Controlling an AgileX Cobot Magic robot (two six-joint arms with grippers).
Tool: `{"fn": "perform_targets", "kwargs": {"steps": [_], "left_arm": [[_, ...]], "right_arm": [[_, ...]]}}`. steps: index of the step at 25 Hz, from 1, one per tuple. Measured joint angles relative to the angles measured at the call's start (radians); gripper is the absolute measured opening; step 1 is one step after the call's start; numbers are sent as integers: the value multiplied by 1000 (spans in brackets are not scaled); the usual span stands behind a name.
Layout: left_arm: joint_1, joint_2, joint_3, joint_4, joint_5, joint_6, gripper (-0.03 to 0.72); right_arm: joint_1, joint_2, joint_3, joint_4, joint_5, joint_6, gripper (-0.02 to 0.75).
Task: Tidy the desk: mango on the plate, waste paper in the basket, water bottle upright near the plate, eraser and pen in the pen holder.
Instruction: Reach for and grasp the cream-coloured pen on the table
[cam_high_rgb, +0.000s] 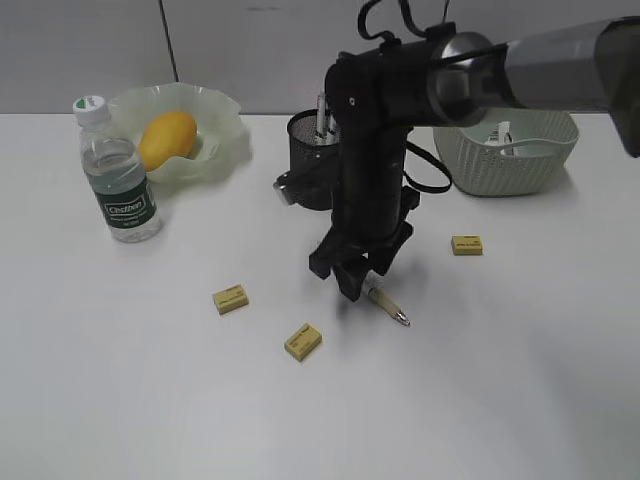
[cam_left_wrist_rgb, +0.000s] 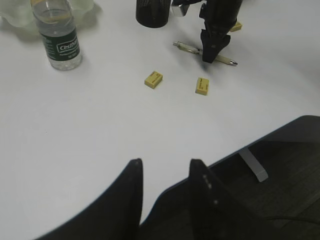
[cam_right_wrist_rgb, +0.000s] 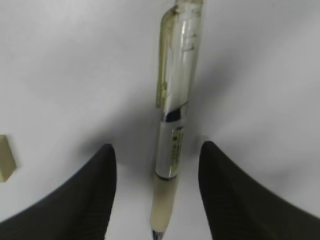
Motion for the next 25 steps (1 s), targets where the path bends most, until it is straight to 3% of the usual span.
{"fn": "perform_targets", "kwargs": {"steps": [9, 18, 25], "left_arm": [[0, 0, 0, 0, 0, 0, 239], [0, 0, 0, 0, 0, 0, 239], [0, 0, 0, 0, 0, 0, 239]], "right_arm": [[0, 31, -6, -30, -39, 0, 337], [0, 53, -55, -40, -40, 0, 115], [0, 54, -153, -21, -9, -3, 113]]}}
